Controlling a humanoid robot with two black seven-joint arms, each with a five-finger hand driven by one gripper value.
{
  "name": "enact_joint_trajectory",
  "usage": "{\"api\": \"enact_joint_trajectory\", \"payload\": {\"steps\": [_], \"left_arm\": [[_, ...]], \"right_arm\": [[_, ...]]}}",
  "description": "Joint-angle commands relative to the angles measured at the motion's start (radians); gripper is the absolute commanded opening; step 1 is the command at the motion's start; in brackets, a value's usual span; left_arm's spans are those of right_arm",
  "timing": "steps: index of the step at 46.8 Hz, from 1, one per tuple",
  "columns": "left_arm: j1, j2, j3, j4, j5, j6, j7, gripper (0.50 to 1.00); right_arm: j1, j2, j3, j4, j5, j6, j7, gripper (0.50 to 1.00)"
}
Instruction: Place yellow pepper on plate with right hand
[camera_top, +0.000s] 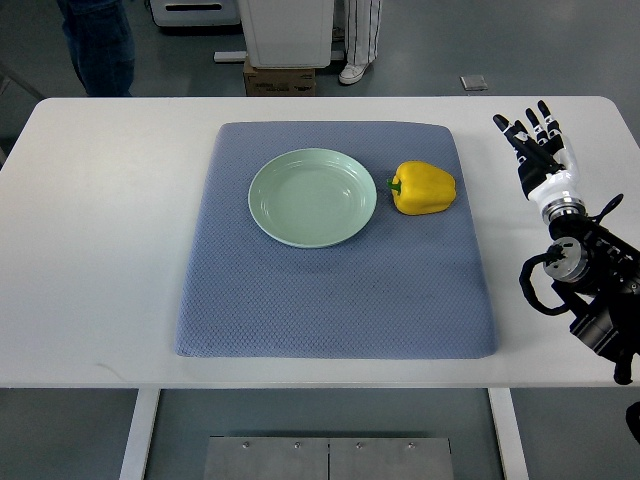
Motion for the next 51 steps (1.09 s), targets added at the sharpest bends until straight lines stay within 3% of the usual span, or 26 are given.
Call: {"api": "enact_joint_trajectory", "payload": {"steps": [1,51], "left_arm": [[0.000,0.000,0.000,0.000,0.000,0.000,0.000,1.000],[0.002,0.000,0.000,0.000,0.000,-0.002,0.000,1.000]], "right_arm": [[0.001,0.000,0.000,0.000,0.000,0.000,0.000,1.000],[-0.001,0.000,0.000,-0.001,0.000,0.000,0.000,1.000]]}}
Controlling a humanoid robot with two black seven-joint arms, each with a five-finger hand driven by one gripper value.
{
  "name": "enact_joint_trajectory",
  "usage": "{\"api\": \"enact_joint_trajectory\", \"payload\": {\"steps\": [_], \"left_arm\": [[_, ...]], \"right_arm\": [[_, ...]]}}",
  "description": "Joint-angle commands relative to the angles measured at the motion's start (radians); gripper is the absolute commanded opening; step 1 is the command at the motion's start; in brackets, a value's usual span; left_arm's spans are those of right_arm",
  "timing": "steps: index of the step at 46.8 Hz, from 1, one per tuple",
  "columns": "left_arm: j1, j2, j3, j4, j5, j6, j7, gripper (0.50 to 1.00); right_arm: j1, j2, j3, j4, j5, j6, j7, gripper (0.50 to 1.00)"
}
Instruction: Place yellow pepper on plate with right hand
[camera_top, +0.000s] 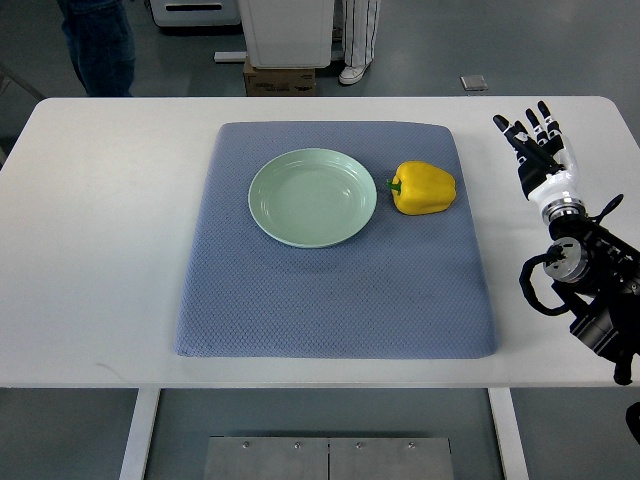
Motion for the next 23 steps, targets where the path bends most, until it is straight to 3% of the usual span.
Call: {"api": "enact_joint_trajectory", "payload": {"steps": [1,23], "left_arm": [[0.000,0.000,0.000,0.000,0.000,0.000,0.000,1.000],[0.000,0.000,0.000,0.000,0.000,0.000,0.000,1.000]], "right_arm": [[0.000,0.000,0.000,0.000,0.001,0.000,0.000,1.000],[0.000,0.000,0.000,0.000,-0.001,0.000,0.000,1.000]]}}
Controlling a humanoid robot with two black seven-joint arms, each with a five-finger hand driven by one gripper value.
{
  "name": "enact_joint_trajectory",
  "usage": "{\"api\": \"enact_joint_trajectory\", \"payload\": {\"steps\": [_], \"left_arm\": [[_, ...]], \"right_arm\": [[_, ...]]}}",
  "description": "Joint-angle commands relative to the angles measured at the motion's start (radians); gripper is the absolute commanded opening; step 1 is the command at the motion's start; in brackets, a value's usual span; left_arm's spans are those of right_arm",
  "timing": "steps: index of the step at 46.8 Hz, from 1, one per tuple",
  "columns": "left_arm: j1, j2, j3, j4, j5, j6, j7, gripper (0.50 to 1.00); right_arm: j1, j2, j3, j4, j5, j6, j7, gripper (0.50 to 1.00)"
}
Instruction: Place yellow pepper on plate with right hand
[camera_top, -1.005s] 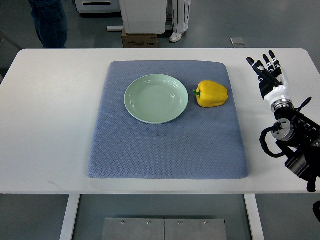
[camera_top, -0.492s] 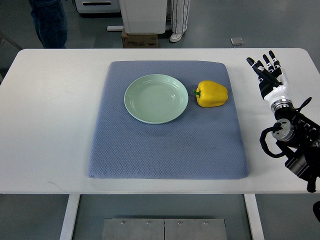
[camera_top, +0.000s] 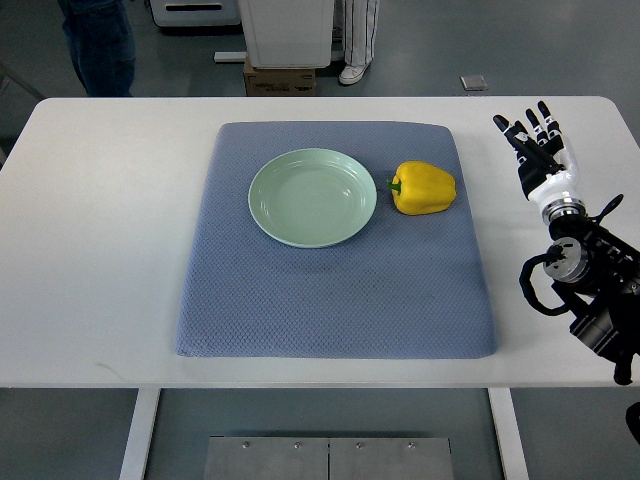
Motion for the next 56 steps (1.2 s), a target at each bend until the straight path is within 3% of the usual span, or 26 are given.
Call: {"api": "enact_joint_trajectory", "payload": {"steps": [1,56], "left_arm": [[0.000,0.000,0.000,0.000,0.000,0.000,0.000,1.000],[0.000,0.000,0.000,0.000,0.000,0.000,0.000,1.000]], "right_arm": [[0.000,-0.001,0.000,0.000,0.000,0.000,0.000,1.000],[0.003,-0.011,0.003,-0.008,-0.002,0.000,0.000,1.000]]}}
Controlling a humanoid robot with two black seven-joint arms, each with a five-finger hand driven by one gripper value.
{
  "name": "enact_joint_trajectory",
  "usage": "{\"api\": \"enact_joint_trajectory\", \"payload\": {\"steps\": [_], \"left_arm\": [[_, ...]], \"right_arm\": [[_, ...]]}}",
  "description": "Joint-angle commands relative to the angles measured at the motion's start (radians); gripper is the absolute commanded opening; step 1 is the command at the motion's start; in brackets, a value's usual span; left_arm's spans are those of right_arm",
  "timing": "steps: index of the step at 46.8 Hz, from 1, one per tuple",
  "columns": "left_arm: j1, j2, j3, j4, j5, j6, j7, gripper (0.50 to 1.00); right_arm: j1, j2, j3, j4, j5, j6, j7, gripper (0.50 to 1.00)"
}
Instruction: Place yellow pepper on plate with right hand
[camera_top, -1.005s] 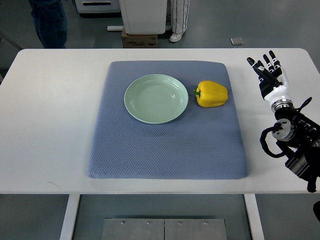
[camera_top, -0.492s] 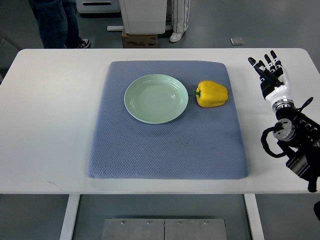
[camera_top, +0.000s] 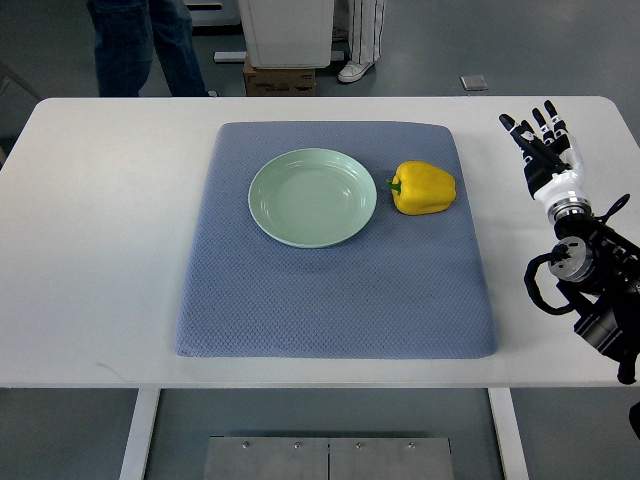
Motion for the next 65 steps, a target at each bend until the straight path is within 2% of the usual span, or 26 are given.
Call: {"api": "enact_joint_trajectory", "payload": {"steps": [1,12,33,50,55,61,65], "left_arm": [[0.000,0.000,0.000,0.000,0.000,0.000,0.000,1.000],[0.000,0.000,0.000,0.000,0.000,0.000,0.000,1.000],[0.000,0.000,0.000,0.000,0.000,0.000,0.000,1.000],[0.000,0.000,0.000,0.000,0.000,0.000,0.000,1.000],[0.000,0.000,0.000,0.000,0.000,0.000,0.000,1.000],[0.000,0.000,0.000,0.000,0.000,0.000,0.000,1.000],[0.000,0.000,0.000,0.000,0.000,0.000,0.000,1.000]], "right_arm": [[0.002,-0.003,0.000,0.000,0.000,0.000,0.000,1.000],[0.039,-0.058,0.003,-0.001,0.001,0.000,0.000,1.000],[0.028,-0.057,0.000,-0.018,0.001,-0.020,-0.009,1.000],[0.015,-0.075,0.000,-0.086,0.003,-0.020,-0.012,1.000],[0.013,-0.072,-0.018,-0.078,0.000,-0.015,0.006,1.000],[0.010,-0.077,-0.090,-0.077,-0.002,-0.015,0.063,1.000],[0.018,-0.084,-0.150,-0.078,-0.003,-0.017,0.068,1.000]]}}
